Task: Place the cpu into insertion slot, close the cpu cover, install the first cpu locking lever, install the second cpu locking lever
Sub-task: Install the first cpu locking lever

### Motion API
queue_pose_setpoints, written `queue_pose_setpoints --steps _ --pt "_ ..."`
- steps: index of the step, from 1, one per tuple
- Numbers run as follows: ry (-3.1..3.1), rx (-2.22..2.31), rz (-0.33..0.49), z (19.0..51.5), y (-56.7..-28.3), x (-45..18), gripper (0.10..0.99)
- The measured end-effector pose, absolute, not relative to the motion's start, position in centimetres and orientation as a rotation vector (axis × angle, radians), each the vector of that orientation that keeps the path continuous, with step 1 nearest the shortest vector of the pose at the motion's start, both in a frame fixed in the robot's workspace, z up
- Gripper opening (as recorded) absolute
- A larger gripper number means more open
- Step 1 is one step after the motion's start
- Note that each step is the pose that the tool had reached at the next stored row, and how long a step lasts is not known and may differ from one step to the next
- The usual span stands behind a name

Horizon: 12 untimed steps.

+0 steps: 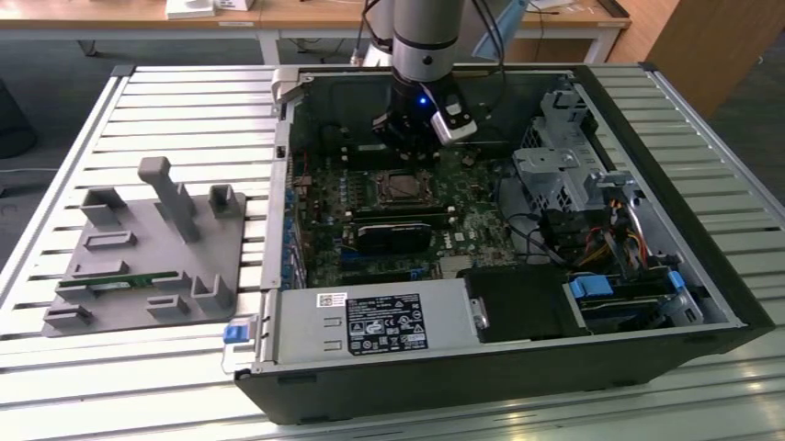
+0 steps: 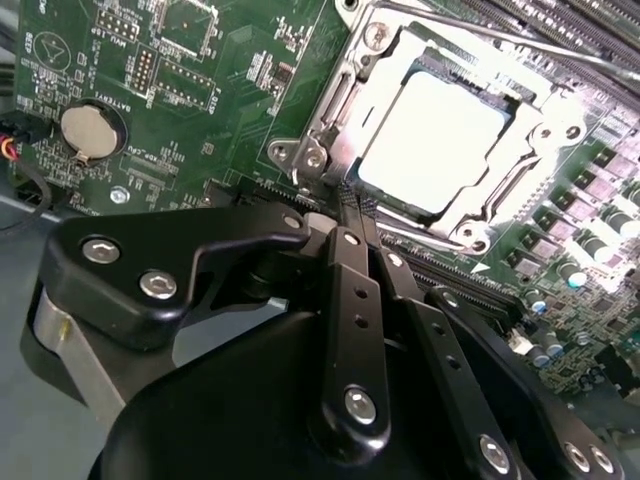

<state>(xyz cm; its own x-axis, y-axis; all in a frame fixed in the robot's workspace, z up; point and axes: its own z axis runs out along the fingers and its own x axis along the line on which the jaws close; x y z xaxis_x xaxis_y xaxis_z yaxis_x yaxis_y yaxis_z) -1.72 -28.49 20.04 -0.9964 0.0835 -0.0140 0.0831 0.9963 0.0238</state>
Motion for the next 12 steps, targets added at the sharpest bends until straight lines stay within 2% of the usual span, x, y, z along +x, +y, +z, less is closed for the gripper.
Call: queue_pose_setpoints --steps 7,12 --pt "3.124 0.13 0.022 19.71 -28.39 -1.69 0.106" --pt "3.124 0.13 0.045 19.67 -28.3 -1.66 0.106"
